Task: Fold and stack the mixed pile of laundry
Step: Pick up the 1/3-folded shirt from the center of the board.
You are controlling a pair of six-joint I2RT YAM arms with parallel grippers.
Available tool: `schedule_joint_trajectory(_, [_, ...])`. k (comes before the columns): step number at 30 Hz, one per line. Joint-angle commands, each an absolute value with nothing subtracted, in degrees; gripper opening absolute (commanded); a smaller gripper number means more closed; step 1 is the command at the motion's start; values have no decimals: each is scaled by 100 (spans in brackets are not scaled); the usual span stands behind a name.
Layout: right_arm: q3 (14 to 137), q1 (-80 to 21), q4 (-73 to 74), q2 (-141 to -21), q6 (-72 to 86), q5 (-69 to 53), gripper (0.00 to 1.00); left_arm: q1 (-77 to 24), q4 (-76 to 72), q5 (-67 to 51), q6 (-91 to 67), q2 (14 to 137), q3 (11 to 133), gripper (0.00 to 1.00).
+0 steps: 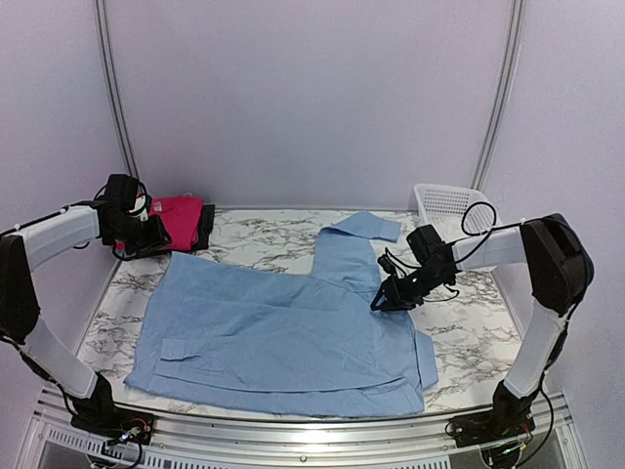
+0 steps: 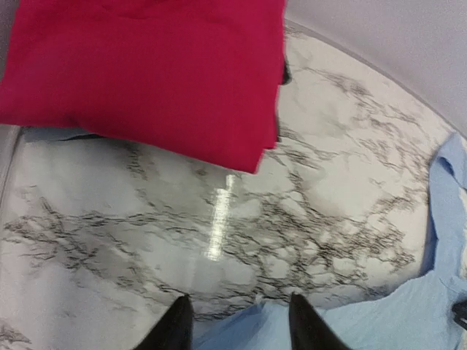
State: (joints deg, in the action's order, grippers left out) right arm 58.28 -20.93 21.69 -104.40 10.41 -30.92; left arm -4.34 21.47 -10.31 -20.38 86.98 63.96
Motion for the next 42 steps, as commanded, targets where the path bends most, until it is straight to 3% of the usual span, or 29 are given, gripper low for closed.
schedule_joint_trajectory(1, [5713,-1951,2857,-10800,861,-2272,40,-396,3428,1615,-2056,8924,6601,64])
schedule_joint_trajectory(3, [5782,-1951,2891,-10794,809,-2300,40,-393,3457,1787,-2017,8972,6559,73])
schedule_joint_trajectory(5, [5869,-1951,2960,-10773,747,-2337,40,-395,3316,1257,-1934,9028,6538,73])
schedule_joint_trajectory(11, [6115,-1943,3281,-10636,567,-2147,40,-396,2673,-290,-1905,9571,6461,68])
schedule_joint_trajectory(23, [6990,-1876,3180,-10256,659,-2711,43,-475,2711,-1220,-1237,10771,7414,57])
schedule_joint_trajectory(34, [9205,-1581,3449,-11799,1190,-2297,51,-362,3098,-1786,-652,11210,8068,68])
schedule_joint_trajectory(42, [10344,-1540,3722,-12857,1150,-2075,59,-187,3183,-2242,-587,11491,8459,66])
